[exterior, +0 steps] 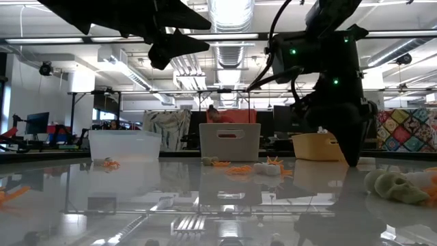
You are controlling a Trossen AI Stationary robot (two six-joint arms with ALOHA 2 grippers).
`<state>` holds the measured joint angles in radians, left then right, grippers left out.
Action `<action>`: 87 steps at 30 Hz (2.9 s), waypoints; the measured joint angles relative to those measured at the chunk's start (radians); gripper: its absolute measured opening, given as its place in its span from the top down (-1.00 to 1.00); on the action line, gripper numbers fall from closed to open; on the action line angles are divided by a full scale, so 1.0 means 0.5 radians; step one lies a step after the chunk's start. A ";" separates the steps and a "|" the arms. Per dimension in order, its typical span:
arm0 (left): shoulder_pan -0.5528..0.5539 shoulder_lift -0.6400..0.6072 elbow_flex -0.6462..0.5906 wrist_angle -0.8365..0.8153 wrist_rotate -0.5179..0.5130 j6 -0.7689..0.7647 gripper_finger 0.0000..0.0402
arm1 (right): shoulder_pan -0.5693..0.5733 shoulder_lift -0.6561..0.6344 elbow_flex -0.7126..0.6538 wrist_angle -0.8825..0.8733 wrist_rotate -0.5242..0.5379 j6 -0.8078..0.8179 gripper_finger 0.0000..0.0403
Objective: Sort Halloween decoration
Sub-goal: Put the orange spider toy into the transparent white bin
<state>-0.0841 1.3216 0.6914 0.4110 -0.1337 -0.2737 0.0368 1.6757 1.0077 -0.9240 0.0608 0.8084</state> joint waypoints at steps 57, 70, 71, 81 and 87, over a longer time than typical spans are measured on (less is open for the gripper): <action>-0.195 0.409 -0.001 0.965 0.525 0.297 0.58 | 0.013 -0.546 -0.249 2.676 -1.110 -1.481 0.96; -0.194 0.407 -0.001 0.957 0.456 0.223 0.96 | 0.013 -0.546 -0.249 2.667 -1.025 -1.409 0.68; -0.194 0.406 -0.001 0.956 0.456 0.222 0.97 | 0.012 -0.546 -0.249 2.666 -1.015 -1.408 0.62; -0.150 0.178 -0.001 0.459 0.326 0.200 1.00 | -0.055 -0.608 -0.250 2.509 -0.768 -1.377 0.14; -0.134 -0.130 0.000 -0.278 -0.287 0.213 1.00 | -0.087 -0.619 -0.250 2.345 -0.444 -1.370 0.06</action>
<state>-0.1509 1.2567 0.6913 0.2722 -0.2771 -0.1671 -0.0066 1.3663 0.8829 0.2487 -0.1613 0.1234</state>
